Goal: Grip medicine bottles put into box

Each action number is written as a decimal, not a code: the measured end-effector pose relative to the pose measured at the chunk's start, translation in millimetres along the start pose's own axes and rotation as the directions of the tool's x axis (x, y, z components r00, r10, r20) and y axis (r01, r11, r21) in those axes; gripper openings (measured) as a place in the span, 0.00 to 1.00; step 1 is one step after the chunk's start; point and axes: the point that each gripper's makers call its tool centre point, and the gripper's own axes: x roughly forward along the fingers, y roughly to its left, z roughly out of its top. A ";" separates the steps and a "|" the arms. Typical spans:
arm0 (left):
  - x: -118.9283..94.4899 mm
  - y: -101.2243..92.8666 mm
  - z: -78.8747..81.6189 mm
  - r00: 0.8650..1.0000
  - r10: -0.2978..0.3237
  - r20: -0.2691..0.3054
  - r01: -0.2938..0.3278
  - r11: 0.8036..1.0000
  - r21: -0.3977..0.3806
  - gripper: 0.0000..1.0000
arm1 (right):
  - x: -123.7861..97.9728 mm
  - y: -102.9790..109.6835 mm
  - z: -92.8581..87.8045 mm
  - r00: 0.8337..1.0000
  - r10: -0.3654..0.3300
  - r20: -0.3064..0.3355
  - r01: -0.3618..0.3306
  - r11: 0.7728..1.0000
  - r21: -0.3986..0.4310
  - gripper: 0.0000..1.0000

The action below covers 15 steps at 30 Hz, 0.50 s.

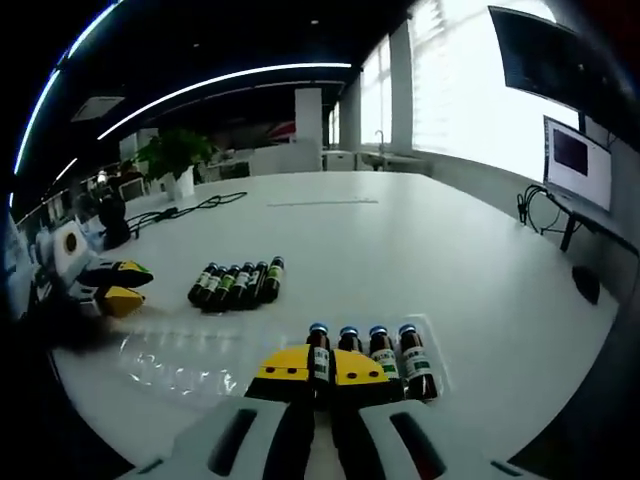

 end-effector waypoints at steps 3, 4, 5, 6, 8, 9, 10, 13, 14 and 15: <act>0.4 -0.8 0.5 1.000 -0.003 0.002 0.003 1.000 0.000 0.14 | 1.8 3.2 -0.6 1.000 0.016 -0.014 -0.016 1.000 -0.017 0.02; 0.4 -1.1 0.9 1.000 -0.005 0.004 0.005 1.000 -0.001 0.14 | 2.6 3.9 -1.1 1.000 0.018 -0.019 -0.019 1.000 -0.025 0.02; 0.4 -1.1 1.2 1.000 -0.005 0.005 0.005 1.000 -0.003 0.14 | 3.0 4.2 -1.2 1.000 0.021 -0.022 -0.022 0.999 -0.029 0.02; 0.5 -1.0 1.3 1.000 -0.005 0.005 0.005 1.000 -0.003 0.14 | 3.8 4.7 -1.3 0.999 0.025 -0.025 -0.026 0.999 -0.031 0.02; 0.6 -1.2 1.0 1.000 -0.005 0.004 0.005 1.000 -0.003 0.14 | 4.9 5.6 -2.1 0.999 0.032 -0.035 -0.033 0.999 -0.037 0.02; 0.7 -1.2 1.1 1.000 -0.005 0.004 0.005 1.000 -0.002 0.14 | 5.5 5.5 -2.2 0.999 0.032 -0.038 -0.034 0.999 -0.042 0.02; 0.8 -1.1 0.8 1.000 -0.005 0.003 0.005 1.000 -0.002 0.14 | 5.8 5.5 -2.5 0.999 0.033 -0.042 -0.035 0.998 -0.045 0.02; 1.0 -1.4 0.6 1.000 -0.005 0.002 0.005 1.000 -0.001 0.14 | 6.8 4.9 -3.2 0.998 0.035 -0.055 -0.038 0.998 -0.052 0.01; 1.0 -1.5 0.6 1.000 -0.005 0.001 0.005 1.000 0.000 0.14 | 6.8 4.9 -3.2 0.998 0.035 -0.057 -0.038 0.998 -0.056 0.01; 1.0 -1.5 0.4 1.000 -0.005 0.001 0.005 1.000 0.000 0.14 | 7.2 5.1 -3.5 0.997 0.037 -0.062 -0.041 0.997 -0.060 0.01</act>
